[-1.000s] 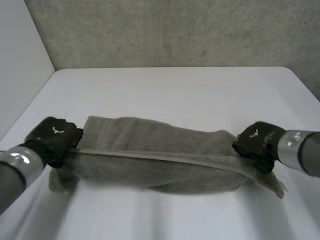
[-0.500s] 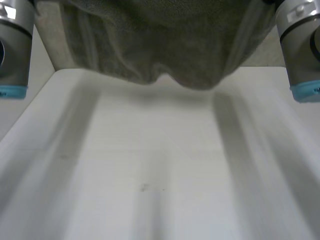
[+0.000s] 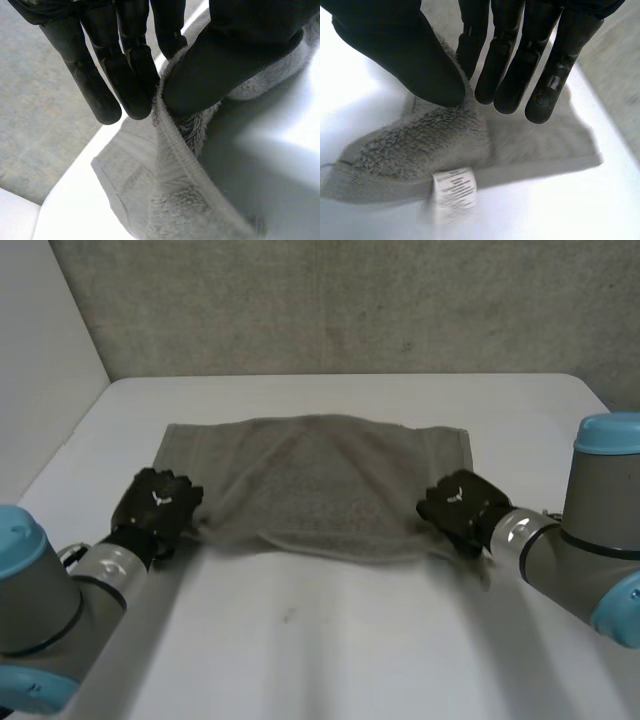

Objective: Fold the laundry

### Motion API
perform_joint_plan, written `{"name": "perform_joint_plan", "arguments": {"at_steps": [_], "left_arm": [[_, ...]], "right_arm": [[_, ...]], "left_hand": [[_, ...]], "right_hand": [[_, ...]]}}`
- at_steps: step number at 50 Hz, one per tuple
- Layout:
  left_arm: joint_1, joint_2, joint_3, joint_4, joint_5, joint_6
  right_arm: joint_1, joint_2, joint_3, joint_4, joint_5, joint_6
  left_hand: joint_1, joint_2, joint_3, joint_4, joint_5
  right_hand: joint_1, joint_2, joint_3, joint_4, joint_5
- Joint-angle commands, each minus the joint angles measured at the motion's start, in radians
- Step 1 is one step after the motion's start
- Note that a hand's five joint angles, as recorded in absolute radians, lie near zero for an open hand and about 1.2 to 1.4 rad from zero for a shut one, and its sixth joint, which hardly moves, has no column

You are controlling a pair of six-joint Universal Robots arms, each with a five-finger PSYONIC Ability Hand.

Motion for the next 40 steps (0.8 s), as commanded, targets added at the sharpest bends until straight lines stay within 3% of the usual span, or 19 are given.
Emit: {"name": "perform_joint_plan", "arguments": {"at_steps": [1,5,7,14,26,33,40], "left_arm": [[-0.005,0.054,-0.036,-0.010,-0.002,0.064],[-0.007,0.075,-0.045,-0.010,-0.002,0.062],[-0.008,0.086,-0.052,-0.010,-0.001,0.061],[-0.004,0.088,-0.058,-0.008,-0.002,0.058],[-0.001,0.097,-0.058,-0.008,-0.002,0.058],[0.009,0.097,-0.058,-0.007,-0.001,0.056],[0.027,0.097,-0.055,-0.007,-0.001,0.056]], "right_arm": [[-0.042,-0.008,-0.008,0.060,0.022,0.068],[-0.057,-0.012,-0.007,0.063,0.027,0.173],[-0.080,-0.013,0.011,0.065,0.040,0.291],[-0.111,-0.033,0.096,0.040,0.039,0.432],[-0.110,-0.128,0.344,-0.257,0.048,0.449],[-0.097,-0.111,0.364,-0.363,0.062,0.422],[-0.102,-0.053,0.355,-0.435,0.109,0.323]], "left_hand": [[0.208,0.179,0.180,0.178,0.189],[0.208,0.179,0.180,0.178,0.189],[0.208,0.179,0.180,0.178,0.189],[0.208,0.179,0.180,0.178,0.189],[0.208,0.179,0.180,0.178,0.189],[0.208,0.179,0.180,0.178,0.189],[0.208,0.179,0.180,0.178,0.189]], "right_hand": [[0.435,0.220,0.211,0.204,0.233],[0.435,0.220,0.211,0.204,0.233],[-0.105,-0.319,-0.329,-0.336,-0.306],[-0.374,-0.589,-0.598,-0.605,-0.576],[-0.366,-0.580,-0.590,-0.597,-0.568],[-0.216,-0.431,-0.440,-0.448,-0.418],[-0.233,-0.448,-0.458,-0.465,-0.435]]}}
